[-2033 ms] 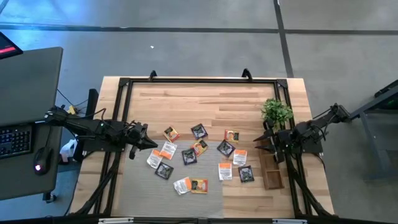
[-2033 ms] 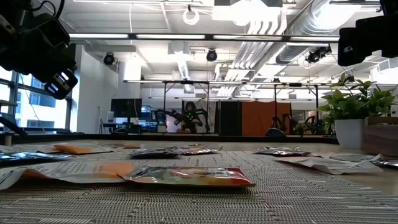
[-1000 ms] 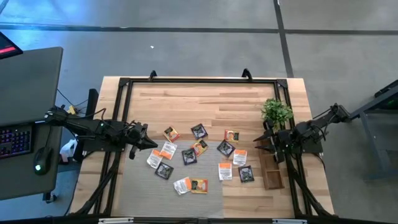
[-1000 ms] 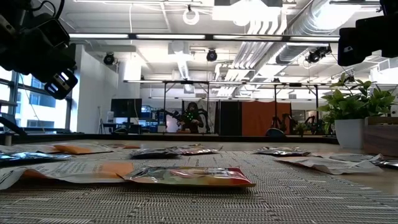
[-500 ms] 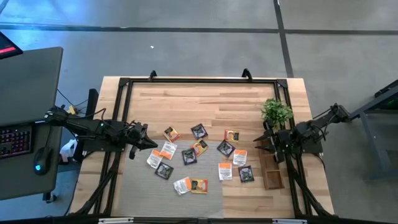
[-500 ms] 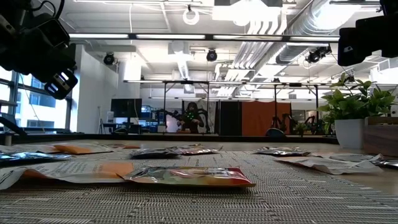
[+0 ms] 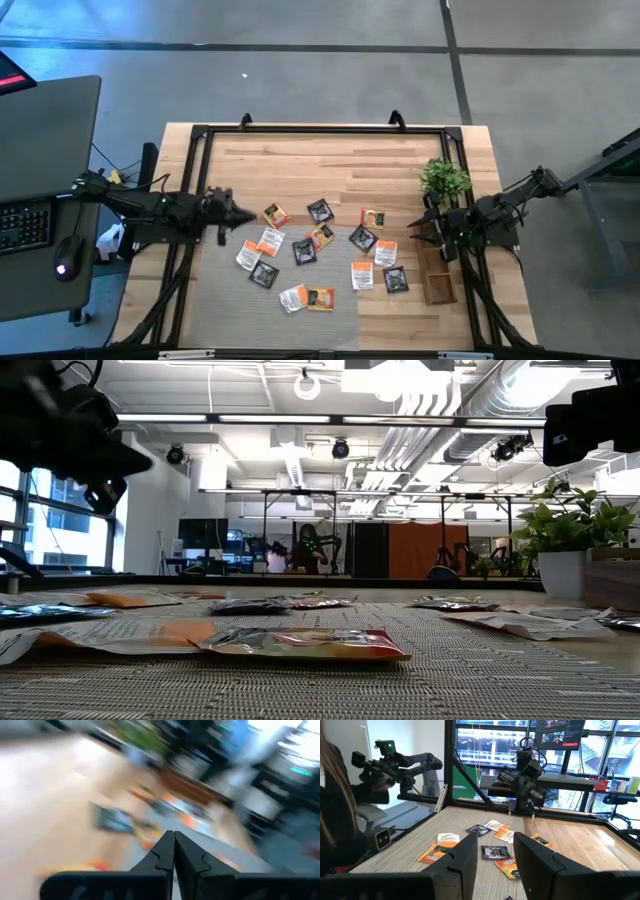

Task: Pick & Place Tea
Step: Put the orange tea bag into the top section of the wooden organizer

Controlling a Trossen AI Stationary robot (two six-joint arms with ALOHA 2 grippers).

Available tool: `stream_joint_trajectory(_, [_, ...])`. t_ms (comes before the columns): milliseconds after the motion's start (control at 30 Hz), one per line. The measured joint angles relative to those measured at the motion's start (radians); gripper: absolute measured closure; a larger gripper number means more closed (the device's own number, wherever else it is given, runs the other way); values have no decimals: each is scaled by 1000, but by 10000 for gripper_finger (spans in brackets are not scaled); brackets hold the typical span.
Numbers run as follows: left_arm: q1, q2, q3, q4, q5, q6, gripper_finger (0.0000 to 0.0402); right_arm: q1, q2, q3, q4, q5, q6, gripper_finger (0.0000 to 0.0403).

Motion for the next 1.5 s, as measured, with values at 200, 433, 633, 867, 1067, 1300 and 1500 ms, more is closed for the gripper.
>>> stream_joint_trajectory(200, [0, 0, 1, 0, -270, 59, 399, 0, 0, 0, 1, 0, 0, 279])
stream_joint_trajectory(433, [0, 0, 2, -17, -440, 138, 399, 0, 0, 0, 13, 62, -95, 279])
stream_joint_trajectory(633, [0, 0, 2, -11, -393, 164, 399, 0, 0, 0, 33, 74, 3, 279])
stream_joint_trajectory(867, [0, 2, 1, 0, -302, 215, 399, 0, 0, 0, 114, 178, -62, 279])
stream_joint_trajectory(1067, [0, 2, -1, 46, -288, 276, 381, 0, 0, 0, 204, 381, -211, 279])
stream_joint_trajectory(1300, [0, 2, -1, 66, -311, 305, 280, 0, 0, 0, 355, 419, -381, 279])
stream_joint_trajectory(1500, [0, 2, -1, 199, -311, 381, 226, 0, 0, 0, 519, 439, -439, 279])
